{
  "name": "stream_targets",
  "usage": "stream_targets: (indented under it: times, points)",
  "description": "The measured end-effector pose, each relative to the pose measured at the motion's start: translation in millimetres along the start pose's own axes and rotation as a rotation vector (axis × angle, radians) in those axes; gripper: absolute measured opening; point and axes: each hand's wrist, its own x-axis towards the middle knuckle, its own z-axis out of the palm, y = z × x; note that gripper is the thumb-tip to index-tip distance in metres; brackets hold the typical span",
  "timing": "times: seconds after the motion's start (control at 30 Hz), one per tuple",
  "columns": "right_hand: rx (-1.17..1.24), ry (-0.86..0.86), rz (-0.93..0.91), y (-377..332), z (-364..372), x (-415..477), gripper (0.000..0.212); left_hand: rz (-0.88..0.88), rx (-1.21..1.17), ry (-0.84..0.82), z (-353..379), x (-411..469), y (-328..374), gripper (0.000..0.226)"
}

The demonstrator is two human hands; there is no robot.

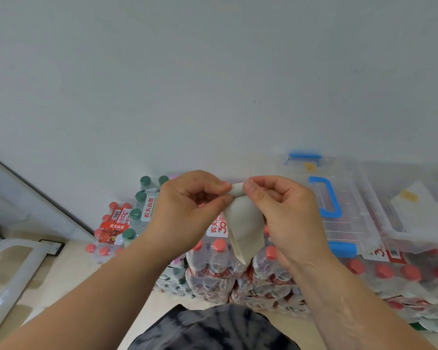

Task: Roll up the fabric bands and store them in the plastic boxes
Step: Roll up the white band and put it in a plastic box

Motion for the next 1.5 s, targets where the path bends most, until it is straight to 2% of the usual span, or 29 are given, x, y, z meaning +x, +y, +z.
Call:
stream_targets:
  times: [0.1, 0.2, 0.27, 0.37, 0.43, 0.57, 0.67, 0.77, 0.93, 1.07, 1.27, 1.5]
  points:
    - [-0.019, -0.01, -0.002, 2.2, -1.3, 1.7, 0.01, 0.006, -0.034, -0.022, -1.1, 0.3, -0.4, 0.017]
    - [-0.044, -0.038, -0.024, 1.6, -3.6, 2.8, 0.012, -0.119, -0.146, -0.016, -0.8, 1.7, 6.3, 0.01]
    - [-0.05, -0.063, -0.046, -0.1, -4.7, 3.2, 0.016, -0.222, -0.217, 0.013, 0.9, 2.6, 8.6, 0.015]
    - [-0.055, -0.07, -0.072, -0.2, -6.1, 5.5, 0.021, -0.27, -0.272, -0.023, 3.2, 3.6, 7.6, 0.018]
    - [-0.051, -0.072, -0.072, 0.4, -6.4, 6.9, 0.024, -0.268, -0.265, 0.001, 4.6, 4.5, 7.6, 0.015]
    - [-0.002, -0.044, -0.054, 4.7, -5.4, 7.3, 0.021, -0.231, -0.206, 0.09, 10.3, 4.4, 9.8, 0.023]
    - [-0.04, -0.067, -0.061, 7.1, -6.3, 9.3, 0.03, -0.242, -0.213, 0.142, 13.1, 5.6, 12.8, 0.02]
    - [-0.044, -0.124, -0.068, 6.8, -9.5, 11.7, 0.039, -0.251, -0.232, 0.129, 13.1, 6.7, 13.4, 0.018]
    - [-0.042, -0.116, -0.092, 0.7, -11.7, 12.1, 0.042, -0.304, -0.328, 0.1, 14.6, 10.5, 13.4, 0.012]
    - [-0.07, -0.13, -0.101, -1.9, -11.3, 11.4, 0.046, -0.36, -0.395, 0.108, 14.0, 11.4, 9.8, 0.024]
    - [-0.036, -0.143, -0.071, -1.7, -14.1, 14.9, 0.045, -0.315, -0.335, 0.081, 13.5, 11.1, 13.0, 0.012]
    - [-0.035, -0.146, -0.1, 0.6, -9.7, 18.6, 0.043, -0.265, -0.248, 0.082, 10.4, 10.5, 16.4, 0.019]
